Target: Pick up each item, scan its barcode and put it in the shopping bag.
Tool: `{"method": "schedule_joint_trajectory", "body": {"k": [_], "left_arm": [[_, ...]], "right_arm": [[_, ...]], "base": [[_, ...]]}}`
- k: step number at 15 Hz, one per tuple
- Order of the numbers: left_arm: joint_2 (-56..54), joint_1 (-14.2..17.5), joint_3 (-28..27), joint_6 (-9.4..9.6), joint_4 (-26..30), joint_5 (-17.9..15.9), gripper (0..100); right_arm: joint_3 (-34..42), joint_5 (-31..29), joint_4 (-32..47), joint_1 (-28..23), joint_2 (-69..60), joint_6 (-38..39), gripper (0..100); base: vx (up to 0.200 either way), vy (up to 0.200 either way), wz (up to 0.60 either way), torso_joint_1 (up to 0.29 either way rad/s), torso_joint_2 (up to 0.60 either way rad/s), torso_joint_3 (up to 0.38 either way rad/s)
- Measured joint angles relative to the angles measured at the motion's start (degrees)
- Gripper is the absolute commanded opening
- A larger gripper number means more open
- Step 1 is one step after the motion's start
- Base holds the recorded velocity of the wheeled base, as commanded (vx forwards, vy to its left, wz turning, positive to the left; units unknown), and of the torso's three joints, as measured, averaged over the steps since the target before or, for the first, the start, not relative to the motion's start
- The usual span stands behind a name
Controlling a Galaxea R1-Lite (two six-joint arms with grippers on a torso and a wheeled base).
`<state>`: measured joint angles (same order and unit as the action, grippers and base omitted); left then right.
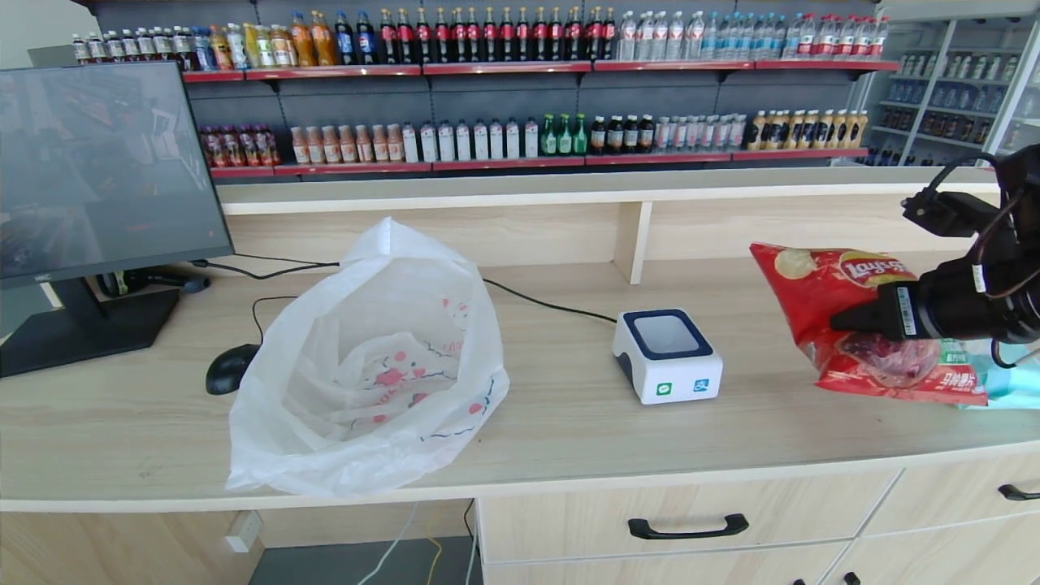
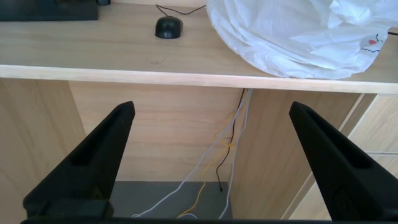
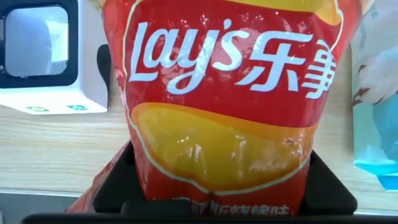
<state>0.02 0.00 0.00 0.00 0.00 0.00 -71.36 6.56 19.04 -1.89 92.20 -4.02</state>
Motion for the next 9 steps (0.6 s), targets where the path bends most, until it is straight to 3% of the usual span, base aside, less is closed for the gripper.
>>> {"method": "schedule_joint_trajectory", "body": {"k": [9], "left_arm": [[0.0,0.0,0.0,0.00,0.0,0.0,100]], "right_arm": [[19.4,0.1,0.1,0.0,-26.9,3.9,0]], "base": [[0.000,0.000,0.00,0.000,0.00,0.000]]}}
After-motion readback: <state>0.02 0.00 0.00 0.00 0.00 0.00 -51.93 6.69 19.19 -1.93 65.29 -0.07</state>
